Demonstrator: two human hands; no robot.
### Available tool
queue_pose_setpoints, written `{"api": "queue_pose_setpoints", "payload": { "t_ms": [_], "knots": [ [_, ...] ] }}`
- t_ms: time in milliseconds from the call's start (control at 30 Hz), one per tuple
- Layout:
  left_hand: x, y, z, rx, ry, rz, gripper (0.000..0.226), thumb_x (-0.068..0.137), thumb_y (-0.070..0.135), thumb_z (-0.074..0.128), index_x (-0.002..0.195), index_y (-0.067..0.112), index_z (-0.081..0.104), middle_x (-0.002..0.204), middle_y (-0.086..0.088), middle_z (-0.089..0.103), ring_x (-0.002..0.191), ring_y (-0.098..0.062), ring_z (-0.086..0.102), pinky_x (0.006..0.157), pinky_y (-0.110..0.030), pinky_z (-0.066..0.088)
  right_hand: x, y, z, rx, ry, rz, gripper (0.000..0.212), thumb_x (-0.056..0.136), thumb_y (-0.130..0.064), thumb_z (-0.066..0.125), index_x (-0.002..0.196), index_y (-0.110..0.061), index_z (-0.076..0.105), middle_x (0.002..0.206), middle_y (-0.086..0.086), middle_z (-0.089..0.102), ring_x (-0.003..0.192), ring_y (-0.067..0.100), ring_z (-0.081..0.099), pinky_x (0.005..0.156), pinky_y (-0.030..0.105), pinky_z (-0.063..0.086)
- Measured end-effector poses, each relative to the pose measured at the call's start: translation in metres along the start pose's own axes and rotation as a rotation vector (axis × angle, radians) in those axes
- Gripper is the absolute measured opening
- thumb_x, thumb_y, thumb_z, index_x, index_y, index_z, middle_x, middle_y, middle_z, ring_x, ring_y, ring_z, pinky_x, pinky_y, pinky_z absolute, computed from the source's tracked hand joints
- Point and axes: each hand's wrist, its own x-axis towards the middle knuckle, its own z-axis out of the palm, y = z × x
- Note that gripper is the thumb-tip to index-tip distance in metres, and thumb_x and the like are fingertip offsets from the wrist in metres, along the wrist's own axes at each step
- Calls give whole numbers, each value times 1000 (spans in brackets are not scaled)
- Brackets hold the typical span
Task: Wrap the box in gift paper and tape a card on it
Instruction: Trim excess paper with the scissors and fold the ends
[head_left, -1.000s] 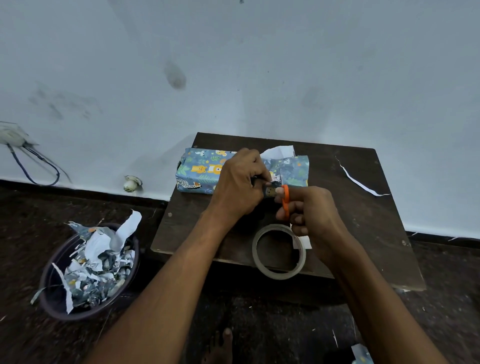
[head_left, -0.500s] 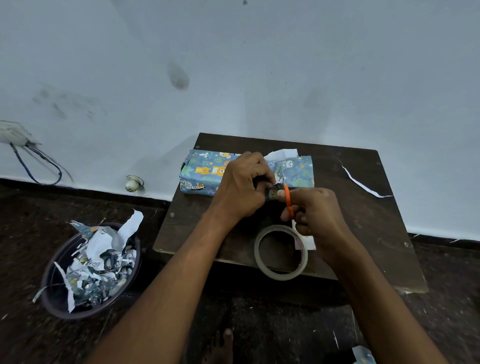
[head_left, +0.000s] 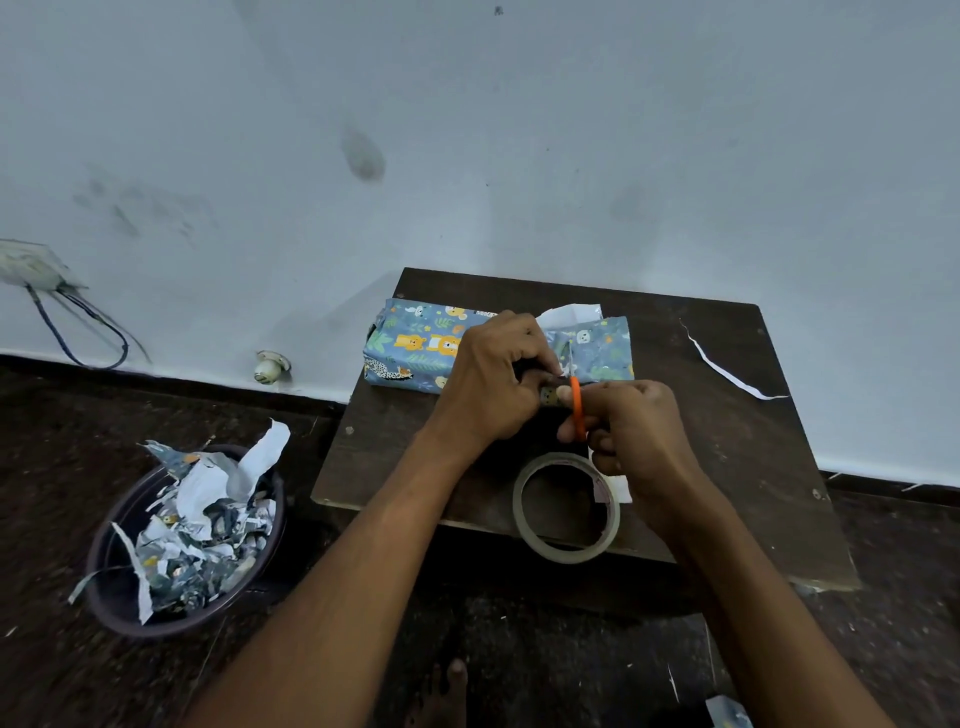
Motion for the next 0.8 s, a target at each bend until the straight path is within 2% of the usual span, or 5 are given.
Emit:
{"api": "queue_pose_setpoints", "payload": {
  "t_ms": [167, 300, 467, 633, 800],
  "knots": [
    [-5, 3, -1, 14, -14, 44, 22, 66, -13, 64, 71, 6, 74, 75, 0, 64, 72, -18, 57, 58, -28, 43, 8, -2, 0, 0, 19, 38, 21, 89, -16, 72, 86, 5, 71, 61, 19, 64, 34, 7, 34, 35, 19, 25],
    [-5, 3, -2, 17, -20, 53, 25, 63, -15, 63, 69, 6, 73, 74, 1, 63, 71, -15, 56, 60, -20, 40, 9, -4, -3, 20, 2, 52, 18, 88, -15, 72, 79, 0, 72, 58, 18, 60, 33, 6, 33, 35, 18, 23],
    [-5, 4, -1, 19, -25, 58, 25, 61, -15, 61, 67, 7, 72, 72, 1, 62, 70, -14, 55, 60, -20, 39, 10, -3, -5, 31, 1, 66, 19, 89, -14, 70, 85, 4, 73, 59, 19, 60, 34, 6, 31, 34, 18, 22],
    [-5, 6, -3, -3, -17, 39, 22, 65, -11, 59, 68, 6, 73, 75, 6, 60, 70, -15, 57, 62, -18, 40, 7, 2, 2, 6, 39, -5, 28, 91, -7, 71, 90, 20, 67, 61, 22, 59, 31, 3, 38, 34, 18, 25],
    [-6, 6, -3, -7, -35, 40, 27, 62, -15, 61, 68, 8, 74, 73, 1, 63, 71, -14, 57, 60, -22, 43, 9, -4, -3, -7, 2, 46, 15, 90, -12, 68, 86, 3, 70, 61, 18, 62, 33, 5, 35, 35, 19, 23]
  ]
}}
